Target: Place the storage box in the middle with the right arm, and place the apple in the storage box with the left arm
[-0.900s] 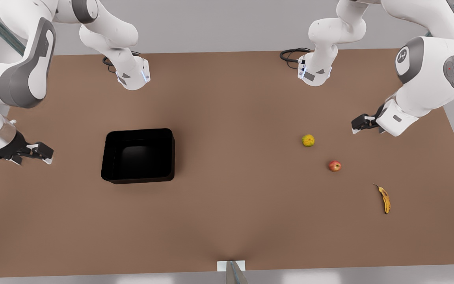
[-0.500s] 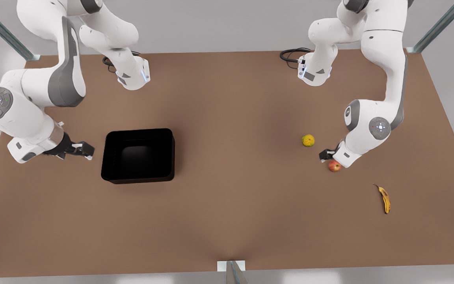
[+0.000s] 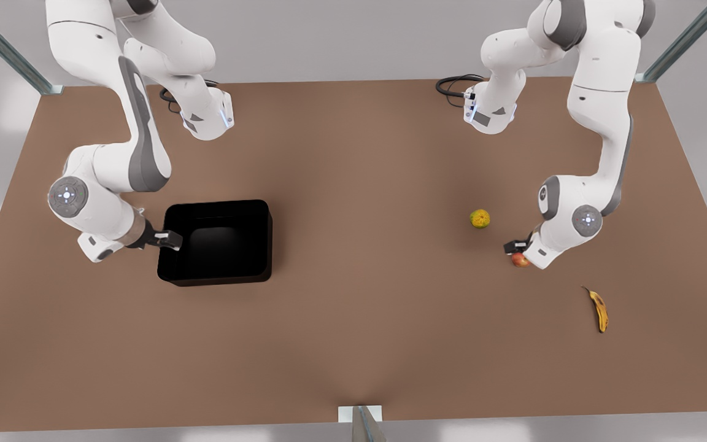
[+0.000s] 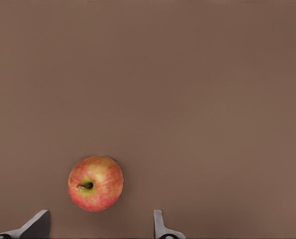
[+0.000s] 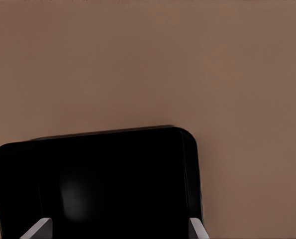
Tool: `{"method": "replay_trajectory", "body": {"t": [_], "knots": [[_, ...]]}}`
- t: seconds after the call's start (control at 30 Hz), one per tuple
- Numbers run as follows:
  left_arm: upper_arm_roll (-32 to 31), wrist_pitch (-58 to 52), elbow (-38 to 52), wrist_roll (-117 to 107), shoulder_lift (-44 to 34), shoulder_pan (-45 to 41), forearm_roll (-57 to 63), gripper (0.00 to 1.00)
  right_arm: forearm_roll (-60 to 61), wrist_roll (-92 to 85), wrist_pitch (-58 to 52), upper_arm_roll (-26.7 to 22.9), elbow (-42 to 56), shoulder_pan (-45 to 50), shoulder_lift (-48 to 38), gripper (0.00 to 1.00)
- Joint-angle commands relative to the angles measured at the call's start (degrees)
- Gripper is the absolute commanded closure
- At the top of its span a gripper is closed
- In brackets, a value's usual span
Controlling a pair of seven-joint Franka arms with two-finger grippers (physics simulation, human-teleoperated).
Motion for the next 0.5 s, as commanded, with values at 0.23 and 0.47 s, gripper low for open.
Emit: {"method": "replay_trajectory", "body": {"t": [0.23,0.47], "knots": [[-0.18,2.72,0.22,0.01,4.59,1.42,3.75,0.00,-0.77,-1.86,8.07,0.27,-8.68,-1.81,-0.86,0.00],[-1.32,3.86,0.04,0.01,6.79,2.30,3.84,0.00,-0.86,-1.94,13.52,0.27,-11.24,-2.60,2.56,0.00]]}}
